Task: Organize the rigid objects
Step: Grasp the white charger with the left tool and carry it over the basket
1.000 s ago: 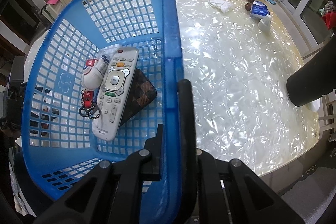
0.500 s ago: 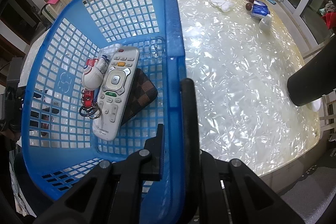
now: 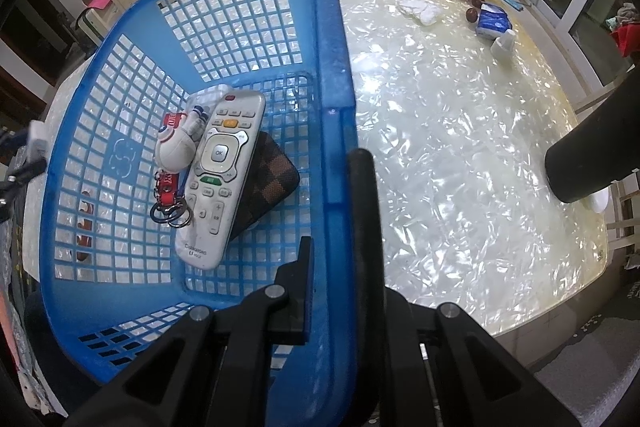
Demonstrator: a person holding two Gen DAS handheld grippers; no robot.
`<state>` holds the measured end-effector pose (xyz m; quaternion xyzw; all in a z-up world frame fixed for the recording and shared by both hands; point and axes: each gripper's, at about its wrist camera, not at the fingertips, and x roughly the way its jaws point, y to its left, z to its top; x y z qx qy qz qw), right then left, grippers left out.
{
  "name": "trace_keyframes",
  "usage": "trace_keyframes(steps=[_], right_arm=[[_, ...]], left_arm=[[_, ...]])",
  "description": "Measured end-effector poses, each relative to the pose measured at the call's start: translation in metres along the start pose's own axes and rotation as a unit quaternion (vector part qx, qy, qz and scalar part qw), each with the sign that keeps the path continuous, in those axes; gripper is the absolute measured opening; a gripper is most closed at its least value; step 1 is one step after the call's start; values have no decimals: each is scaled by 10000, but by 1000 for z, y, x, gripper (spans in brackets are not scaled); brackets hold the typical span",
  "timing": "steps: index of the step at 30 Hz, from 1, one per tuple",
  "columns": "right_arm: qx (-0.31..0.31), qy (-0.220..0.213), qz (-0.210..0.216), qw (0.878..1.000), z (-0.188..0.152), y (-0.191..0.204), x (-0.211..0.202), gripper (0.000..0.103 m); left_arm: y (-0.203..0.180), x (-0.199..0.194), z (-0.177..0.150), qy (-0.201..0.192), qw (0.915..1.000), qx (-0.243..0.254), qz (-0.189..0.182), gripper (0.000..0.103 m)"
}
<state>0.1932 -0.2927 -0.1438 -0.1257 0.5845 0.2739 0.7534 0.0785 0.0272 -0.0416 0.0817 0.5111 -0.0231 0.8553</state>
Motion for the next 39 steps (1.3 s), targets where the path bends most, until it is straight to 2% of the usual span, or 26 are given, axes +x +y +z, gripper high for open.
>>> trace_keyframes(steps=[6, 9, 14, 18, 23, 34, 37, 39], right_arm=[[10, -48, 47, 10000, -1, -1, -3, 9], [20, -44, 49, 10000, 0, -1, -3, 9], [39, -54, 71, 10000, -1, -1, -4, 9], [34, -49, 73, 10000, 0, -2, -5, 9], [23, -50, 74, 10000, 0, 0, -5, 9], [22, -103, 128, 9999, 2, 0, -9, 9], [28, -101, 137, 9999, 0, 0, -10, 9], [16, -99, 136, 9999, 0, 0, -10, 9]], left_arm=[[-21, -27, 23, -399, 9983, 345, -229, 64], [-38, -35, 36, -721, 9943, 646, -453, 64], [-69, -35, 57, -1029, 9872, 1008, -688, 64], [-99, -20, 71, -946, 9830, 1365, -789, 64], [-121, 12, 86, -685, 9813, 1569, -885, 64], [-144, 79, 101, -7, 9787, 1858, -877, 64], [-148, 92, 104, 30, 9777, 1959, -760, 64], [-151, 95, 105, 117, 9762, 1994, -847, 64]])
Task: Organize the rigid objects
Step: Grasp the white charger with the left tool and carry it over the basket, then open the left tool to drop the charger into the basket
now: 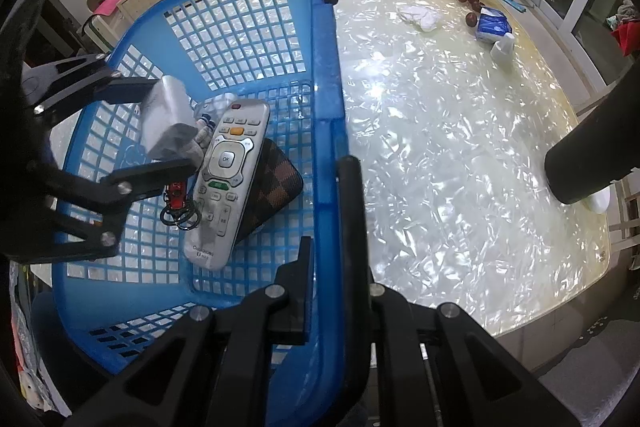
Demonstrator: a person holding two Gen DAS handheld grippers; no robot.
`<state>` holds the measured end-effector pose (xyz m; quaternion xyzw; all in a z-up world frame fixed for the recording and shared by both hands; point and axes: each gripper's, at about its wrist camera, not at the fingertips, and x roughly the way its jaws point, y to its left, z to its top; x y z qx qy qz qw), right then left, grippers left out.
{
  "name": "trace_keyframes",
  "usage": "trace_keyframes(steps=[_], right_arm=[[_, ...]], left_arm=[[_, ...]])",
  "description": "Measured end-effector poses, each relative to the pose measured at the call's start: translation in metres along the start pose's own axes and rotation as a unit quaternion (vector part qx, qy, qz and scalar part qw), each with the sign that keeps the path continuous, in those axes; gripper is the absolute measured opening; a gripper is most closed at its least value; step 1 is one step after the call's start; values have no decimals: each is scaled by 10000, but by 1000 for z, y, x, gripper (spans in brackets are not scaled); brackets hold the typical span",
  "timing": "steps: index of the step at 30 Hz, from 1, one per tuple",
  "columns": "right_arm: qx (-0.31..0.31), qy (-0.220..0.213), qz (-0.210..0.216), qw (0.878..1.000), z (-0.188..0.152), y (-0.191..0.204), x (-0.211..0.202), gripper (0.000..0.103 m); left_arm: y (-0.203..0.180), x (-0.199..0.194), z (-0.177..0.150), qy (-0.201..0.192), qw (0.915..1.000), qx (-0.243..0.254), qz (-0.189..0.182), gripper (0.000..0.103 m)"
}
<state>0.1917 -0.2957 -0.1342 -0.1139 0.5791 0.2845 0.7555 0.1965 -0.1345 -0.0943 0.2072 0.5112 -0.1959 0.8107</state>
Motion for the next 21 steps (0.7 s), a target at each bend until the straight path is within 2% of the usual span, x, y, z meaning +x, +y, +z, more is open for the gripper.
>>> trace_keyframes(steps=[4, 15, 20, 21], right_arm=[[36, 4, 29, 10000, -1, -2, 0, 9], [25, 4, 35, 10000, -1, -2, 2, 9], [41, -6, 50, 10000, -1, -2, 1, 9], [39, -10, 50, 10000, -1, -2, 0, 9]], left_arm=[[1, 3, 0, 114, 9999, 72, 21, 64], [-10, 9, -2, 348, 9978, 427, 358, 66], [-7, 3, -2, 323, 9982, 421, 289, 87], [-6, 1, -3, 324, 9982, 419, 289, 96]])
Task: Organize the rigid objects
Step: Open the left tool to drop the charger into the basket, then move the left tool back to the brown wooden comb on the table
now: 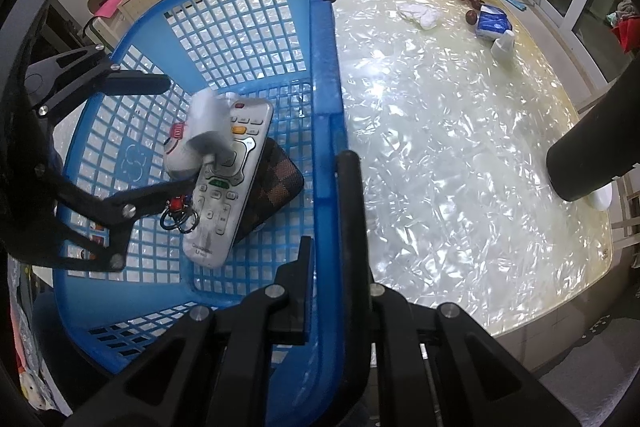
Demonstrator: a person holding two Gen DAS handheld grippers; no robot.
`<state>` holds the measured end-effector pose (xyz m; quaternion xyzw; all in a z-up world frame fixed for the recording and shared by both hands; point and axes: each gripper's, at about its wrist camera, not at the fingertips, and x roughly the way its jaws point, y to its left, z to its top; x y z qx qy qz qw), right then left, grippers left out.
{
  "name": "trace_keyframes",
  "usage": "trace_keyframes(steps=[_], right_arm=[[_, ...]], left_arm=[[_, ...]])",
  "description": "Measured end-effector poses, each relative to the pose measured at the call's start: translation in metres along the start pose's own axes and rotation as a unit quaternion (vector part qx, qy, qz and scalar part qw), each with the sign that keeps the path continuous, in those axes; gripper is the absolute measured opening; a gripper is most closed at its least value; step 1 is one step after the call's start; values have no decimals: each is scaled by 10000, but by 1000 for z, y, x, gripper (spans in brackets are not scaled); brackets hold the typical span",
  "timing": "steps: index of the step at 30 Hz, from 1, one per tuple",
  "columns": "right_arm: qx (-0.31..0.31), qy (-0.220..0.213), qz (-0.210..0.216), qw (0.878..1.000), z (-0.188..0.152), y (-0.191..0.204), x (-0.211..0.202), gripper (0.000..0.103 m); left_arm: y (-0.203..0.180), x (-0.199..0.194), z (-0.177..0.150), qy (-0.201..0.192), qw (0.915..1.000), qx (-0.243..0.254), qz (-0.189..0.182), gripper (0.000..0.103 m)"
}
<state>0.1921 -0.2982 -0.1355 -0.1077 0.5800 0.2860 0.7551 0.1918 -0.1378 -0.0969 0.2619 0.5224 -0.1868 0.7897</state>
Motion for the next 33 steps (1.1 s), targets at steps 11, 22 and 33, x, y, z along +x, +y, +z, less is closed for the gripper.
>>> trace_keyframes(steps=[11, 22, 33], right_arm=[[-22, -16, 22, 10000, 0, -1, -2, 9], [-39, -41, 31, 10000, -1, 0, -3, 9], [-40, -48, 57, 10000, -1, 0, -3, 9]], left_arm=[[34, -78, -19, -231, 9980, -595, 42, 103], [70, -107, -114, 273, 9758, -2150, 286, 103], [63, -50, -208, 840, 9308, -3555, 77, 103]])
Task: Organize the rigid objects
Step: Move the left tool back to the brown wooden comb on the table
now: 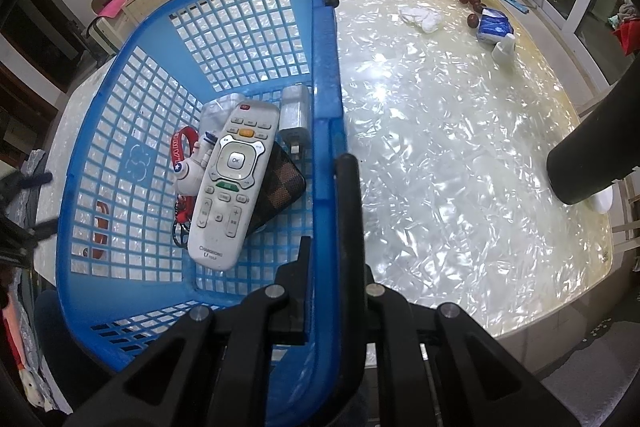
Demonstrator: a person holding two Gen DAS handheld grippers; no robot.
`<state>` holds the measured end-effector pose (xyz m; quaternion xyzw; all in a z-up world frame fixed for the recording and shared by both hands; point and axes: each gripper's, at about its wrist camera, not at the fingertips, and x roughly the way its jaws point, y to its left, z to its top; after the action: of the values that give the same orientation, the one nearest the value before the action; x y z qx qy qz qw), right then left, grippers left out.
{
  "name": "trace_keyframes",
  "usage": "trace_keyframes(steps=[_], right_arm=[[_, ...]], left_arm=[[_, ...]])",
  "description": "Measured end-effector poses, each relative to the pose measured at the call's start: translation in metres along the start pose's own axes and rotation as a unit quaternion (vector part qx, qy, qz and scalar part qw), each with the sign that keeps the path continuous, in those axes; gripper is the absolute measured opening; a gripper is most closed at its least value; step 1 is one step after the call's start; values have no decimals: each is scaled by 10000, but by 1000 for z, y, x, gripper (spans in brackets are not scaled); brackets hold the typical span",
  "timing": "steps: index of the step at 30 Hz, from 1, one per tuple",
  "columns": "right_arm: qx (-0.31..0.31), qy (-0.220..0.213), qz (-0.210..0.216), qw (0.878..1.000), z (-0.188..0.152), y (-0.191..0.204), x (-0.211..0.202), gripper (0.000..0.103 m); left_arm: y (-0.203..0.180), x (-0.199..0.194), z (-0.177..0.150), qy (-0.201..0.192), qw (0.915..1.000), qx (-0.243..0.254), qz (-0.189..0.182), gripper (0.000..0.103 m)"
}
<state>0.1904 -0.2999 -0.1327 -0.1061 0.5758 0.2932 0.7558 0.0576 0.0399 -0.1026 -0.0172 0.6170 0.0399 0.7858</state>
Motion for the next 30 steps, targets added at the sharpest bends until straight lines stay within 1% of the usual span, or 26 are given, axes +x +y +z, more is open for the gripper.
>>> trace_keyframes(steps=[3, 6, 9, 12, 17, 20, 22, 26, 27, 28, 30], right_arm=[[-4, 6, 2, 10000, 0, 0, 0, 9], [0, 6, -4, 10000, 0, -1, -1, 9], [-5, 11, -10, 10000, 0, -1, -1, 9], [-21, 14, -20, 10000, 0, 0, -1, 9], [-18, 15, -19, 10000, 0, 0, -1, 9], [-20, 15, -21, 10000, 0, 0, -1, 9], [-19, 14, -23, 10000, 0, 0, -1, 9], [-23, 20, -22, 10000, 0, 0, -1, 9], [-31, 21, -26, 10000, 0, 0, -1, 9], [-25, 18, -23, 10000, 0, 0, -1, 9], [-12, 15, -18, 10000, 0, 0, -1, 9]], left_arm=[[10, 18, -12, 139, 9995, -252, 127, 103], [16, 30, -19, 248, 9988, -419, 67, 103], [21, 39, -25, 328, 9981, -471, 200, 103], [22, 46, -29, 379, 9977, -559, 63, 103], [21, 56, -34, 450, 9974, -545, 154, 103], [23, 66, -36, 547, 9961, -678, 160, 103], [24, 69, -38, 553, 9955, -744, 174, 103], [23, 73, -45, 331, 9963, -793, 91, 103], [24, 76, -46, 333, 9959, -834, 82, 103], [26, 77, -47, 326, 9955, -884, -4, 103], [33, 79, -45, 372, 9958, -832, -19, 103]])
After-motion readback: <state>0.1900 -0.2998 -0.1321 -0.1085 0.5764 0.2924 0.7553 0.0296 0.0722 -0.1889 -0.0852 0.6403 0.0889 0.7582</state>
